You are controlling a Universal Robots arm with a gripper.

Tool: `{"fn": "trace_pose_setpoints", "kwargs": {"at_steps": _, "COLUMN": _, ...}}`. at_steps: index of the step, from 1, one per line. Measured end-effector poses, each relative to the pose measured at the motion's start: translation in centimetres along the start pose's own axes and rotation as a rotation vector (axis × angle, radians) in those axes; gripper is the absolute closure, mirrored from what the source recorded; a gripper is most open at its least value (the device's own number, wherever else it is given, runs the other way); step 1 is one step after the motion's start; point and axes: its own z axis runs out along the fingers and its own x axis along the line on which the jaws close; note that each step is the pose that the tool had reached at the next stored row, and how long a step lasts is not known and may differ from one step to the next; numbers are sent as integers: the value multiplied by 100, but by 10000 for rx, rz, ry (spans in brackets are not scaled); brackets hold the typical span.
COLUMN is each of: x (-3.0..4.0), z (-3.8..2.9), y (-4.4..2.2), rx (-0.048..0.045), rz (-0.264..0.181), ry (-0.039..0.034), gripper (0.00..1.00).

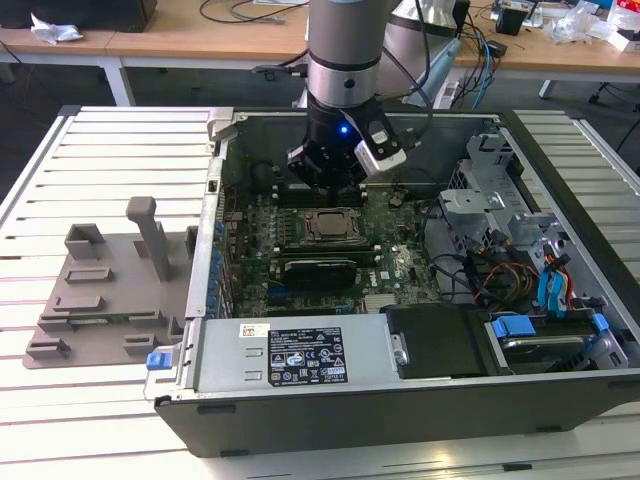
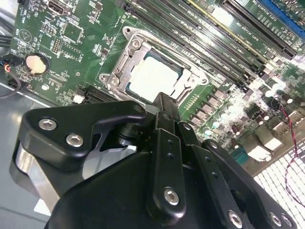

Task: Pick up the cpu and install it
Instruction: 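Install the second cpu locking lever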

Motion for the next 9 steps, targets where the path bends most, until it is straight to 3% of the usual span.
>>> {"fn": "trace_pose_setpoints", "kwargs": {"at_steps": 9, "x": -2, "z": -107, "y": 5, "rx": 15, "rz": -1, "ry": 0, "gripper": 89}}
